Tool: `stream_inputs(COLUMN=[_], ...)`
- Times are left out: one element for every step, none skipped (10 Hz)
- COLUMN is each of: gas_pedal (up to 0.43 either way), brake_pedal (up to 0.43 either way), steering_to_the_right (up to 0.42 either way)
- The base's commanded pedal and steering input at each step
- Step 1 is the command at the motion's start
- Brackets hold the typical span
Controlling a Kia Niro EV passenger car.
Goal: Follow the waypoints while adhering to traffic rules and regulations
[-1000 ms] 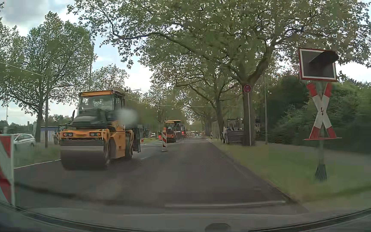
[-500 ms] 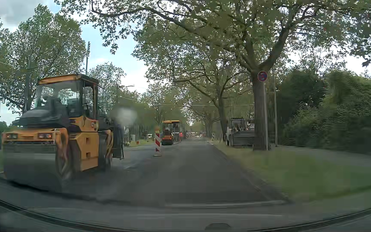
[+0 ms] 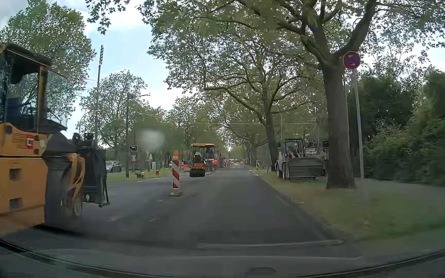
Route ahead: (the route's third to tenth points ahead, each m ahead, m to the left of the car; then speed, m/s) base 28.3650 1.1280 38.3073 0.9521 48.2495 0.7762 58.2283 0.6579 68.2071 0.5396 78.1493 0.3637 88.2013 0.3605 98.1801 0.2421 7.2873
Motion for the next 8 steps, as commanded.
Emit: stream_inputs(gas_pedal=[0.197, 0.067, 0.000, 0.000, 0.000, 0.000, 0.000, 0.000], brake_pedal=[0.037, 0.030, 0.037, 0.030, 0.207, 0.268, 0.293, 0.293], steering_to_the_right=[-0.002, -0.002, -0.002, -0.002, -0.002, -0.002, 0.000, 0.003])
